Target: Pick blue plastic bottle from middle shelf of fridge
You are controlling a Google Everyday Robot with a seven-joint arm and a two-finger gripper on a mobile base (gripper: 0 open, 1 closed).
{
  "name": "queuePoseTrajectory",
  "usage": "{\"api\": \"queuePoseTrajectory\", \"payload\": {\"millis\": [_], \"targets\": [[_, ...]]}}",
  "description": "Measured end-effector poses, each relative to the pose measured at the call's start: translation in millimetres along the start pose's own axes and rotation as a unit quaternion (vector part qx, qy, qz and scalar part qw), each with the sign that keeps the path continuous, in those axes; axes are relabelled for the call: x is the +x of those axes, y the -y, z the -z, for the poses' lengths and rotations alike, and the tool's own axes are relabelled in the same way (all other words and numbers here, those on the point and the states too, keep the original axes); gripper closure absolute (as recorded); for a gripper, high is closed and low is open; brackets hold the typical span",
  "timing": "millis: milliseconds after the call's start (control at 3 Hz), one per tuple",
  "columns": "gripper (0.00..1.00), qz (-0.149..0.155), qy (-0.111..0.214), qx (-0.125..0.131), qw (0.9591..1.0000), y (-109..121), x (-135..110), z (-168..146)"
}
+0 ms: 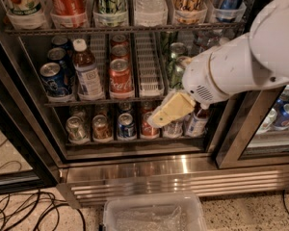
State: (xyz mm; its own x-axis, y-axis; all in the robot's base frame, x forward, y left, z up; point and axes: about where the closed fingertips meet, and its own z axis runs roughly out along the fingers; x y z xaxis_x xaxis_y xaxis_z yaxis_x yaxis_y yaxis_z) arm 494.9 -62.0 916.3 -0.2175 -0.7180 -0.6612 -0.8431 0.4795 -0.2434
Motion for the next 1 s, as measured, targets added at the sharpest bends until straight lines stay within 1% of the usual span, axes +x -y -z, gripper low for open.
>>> {"api": "queuePoseTrajectory", "payload": {"millis": [333,667,1000], "targets": [[0.0,-0.027,0.047,0.019,0.9984,-9,-20,-29],[0.0,-0.034,0.095,0.052,0.9935,-6,-51,-50],[0.0,-0.02,0.165,0.069,0.9837,5,-108,-69]]}}
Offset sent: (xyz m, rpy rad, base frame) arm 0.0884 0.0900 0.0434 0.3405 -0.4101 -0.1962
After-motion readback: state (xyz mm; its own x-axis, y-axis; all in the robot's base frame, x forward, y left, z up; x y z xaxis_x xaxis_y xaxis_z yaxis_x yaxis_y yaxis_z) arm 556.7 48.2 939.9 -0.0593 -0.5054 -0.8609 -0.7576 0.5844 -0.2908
